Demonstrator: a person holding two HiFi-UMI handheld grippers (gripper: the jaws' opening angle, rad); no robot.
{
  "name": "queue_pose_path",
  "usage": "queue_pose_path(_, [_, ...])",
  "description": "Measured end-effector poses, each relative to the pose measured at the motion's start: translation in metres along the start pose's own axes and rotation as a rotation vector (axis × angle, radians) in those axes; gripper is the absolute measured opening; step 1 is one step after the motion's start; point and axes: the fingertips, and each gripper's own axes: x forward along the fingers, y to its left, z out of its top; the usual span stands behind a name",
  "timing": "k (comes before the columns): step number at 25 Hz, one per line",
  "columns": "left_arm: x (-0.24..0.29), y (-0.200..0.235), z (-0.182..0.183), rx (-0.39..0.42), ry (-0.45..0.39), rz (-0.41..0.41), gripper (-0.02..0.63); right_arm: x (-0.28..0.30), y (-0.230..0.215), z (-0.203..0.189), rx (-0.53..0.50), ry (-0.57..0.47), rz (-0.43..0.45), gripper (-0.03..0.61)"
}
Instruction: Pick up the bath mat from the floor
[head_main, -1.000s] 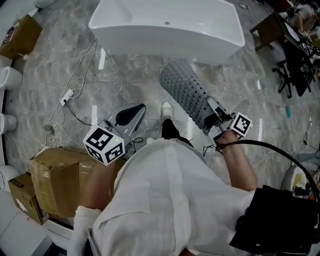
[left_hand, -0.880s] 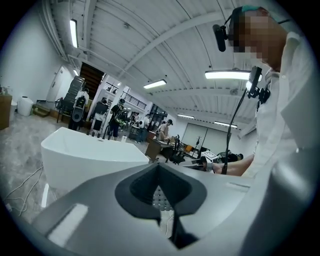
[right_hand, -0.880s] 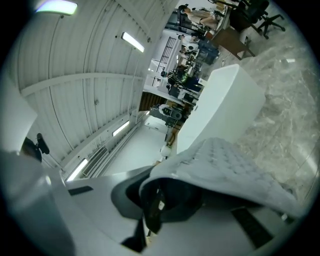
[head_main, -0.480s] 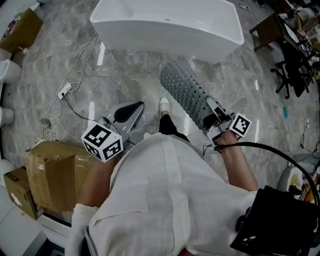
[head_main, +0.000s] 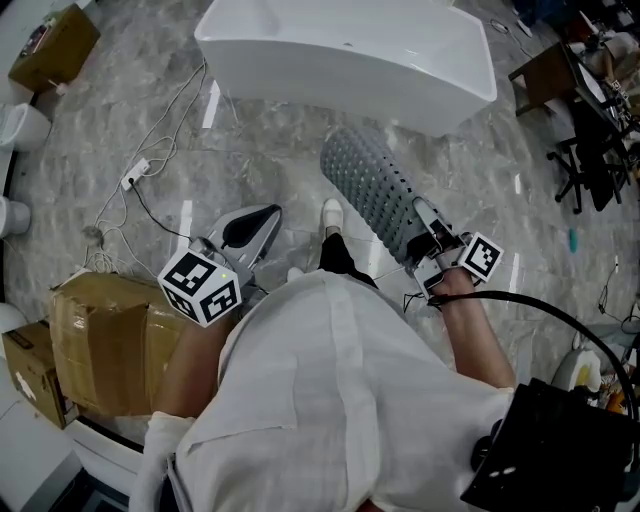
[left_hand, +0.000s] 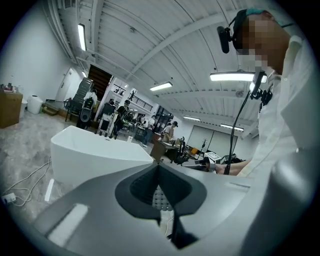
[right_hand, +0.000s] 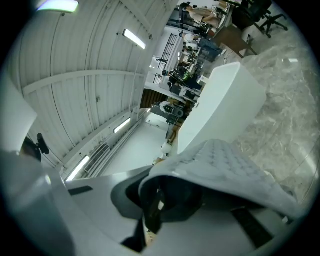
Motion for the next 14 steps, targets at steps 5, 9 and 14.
queue_pose_path(5, [-0.0052,0.0015,-0.0014,0.003,-0.007,0.005,0.006,0.0028,0.003,0.0009,-0.015,0.007,0.01,0.014])
queue_pose_path(9, [-0.0058,0.005,-0.003,-0.003,-0.003,0.01,0.006,0.0062,0.0029,0.0026,-0.017,0.008,0.006,0.014])
queue_pose_path(14, [-0.0034,0.0037,-0.003,0.003,0.006,0.003,0.006,0.0079,0.0046,0.0057,-0.012,0.004,0.009,0.014])
